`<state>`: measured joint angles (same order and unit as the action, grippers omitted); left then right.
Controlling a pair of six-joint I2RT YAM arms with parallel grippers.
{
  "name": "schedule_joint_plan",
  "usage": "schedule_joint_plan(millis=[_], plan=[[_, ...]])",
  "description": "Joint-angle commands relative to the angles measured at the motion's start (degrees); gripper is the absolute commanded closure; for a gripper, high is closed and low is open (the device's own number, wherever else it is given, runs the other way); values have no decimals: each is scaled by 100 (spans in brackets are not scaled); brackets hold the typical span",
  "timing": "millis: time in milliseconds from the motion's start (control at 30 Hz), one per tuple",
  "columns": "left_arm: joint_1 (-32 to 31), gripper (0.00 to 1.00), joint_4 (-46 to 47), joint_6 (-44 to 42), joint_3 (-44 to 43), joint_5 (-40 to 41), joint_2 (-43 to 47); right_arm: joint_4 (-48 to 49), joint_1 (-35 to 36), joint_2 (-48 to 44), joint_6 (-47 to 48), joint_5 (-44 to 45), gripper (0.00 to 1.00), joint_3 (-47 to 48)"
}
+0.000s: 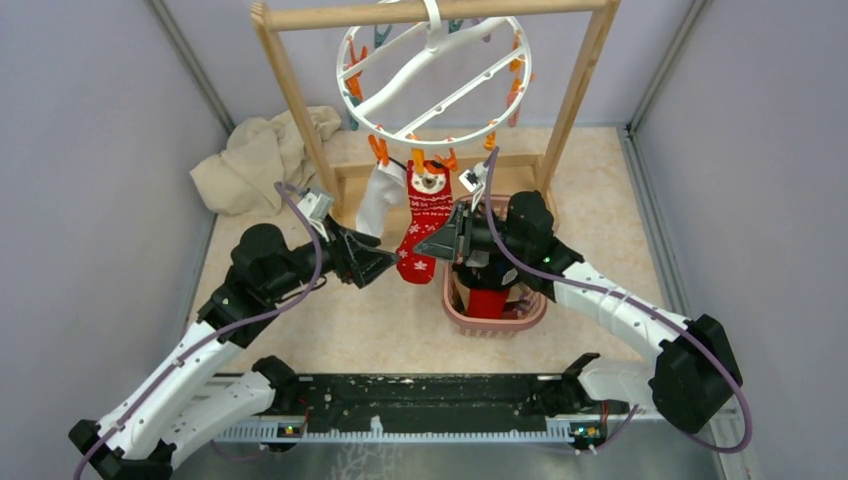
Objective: Remove the socks clipped to the hanger
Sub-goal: Remove the sock from the hanger.
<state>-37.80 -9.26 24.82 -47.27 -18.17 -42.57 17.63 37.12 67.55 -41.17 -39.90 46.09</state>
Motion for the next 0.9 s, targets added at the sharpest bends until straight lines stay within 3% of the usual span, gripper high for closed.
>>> schedule_joint_plan(millis=[0, 600, 867], plan=[[-27, 21, 252, 47, 233, -247, 158, 840, 67, 16, -341, -244, 100, -98], [-26, 19, 1328, 395, 1037, -824, 323, 2384, 97, 125, -1314, -484, 100, -454], [-26, 20, 1933, 654, 1330, -934, 272, 2594, 151, 153, -1445, -523, 100, -525]])
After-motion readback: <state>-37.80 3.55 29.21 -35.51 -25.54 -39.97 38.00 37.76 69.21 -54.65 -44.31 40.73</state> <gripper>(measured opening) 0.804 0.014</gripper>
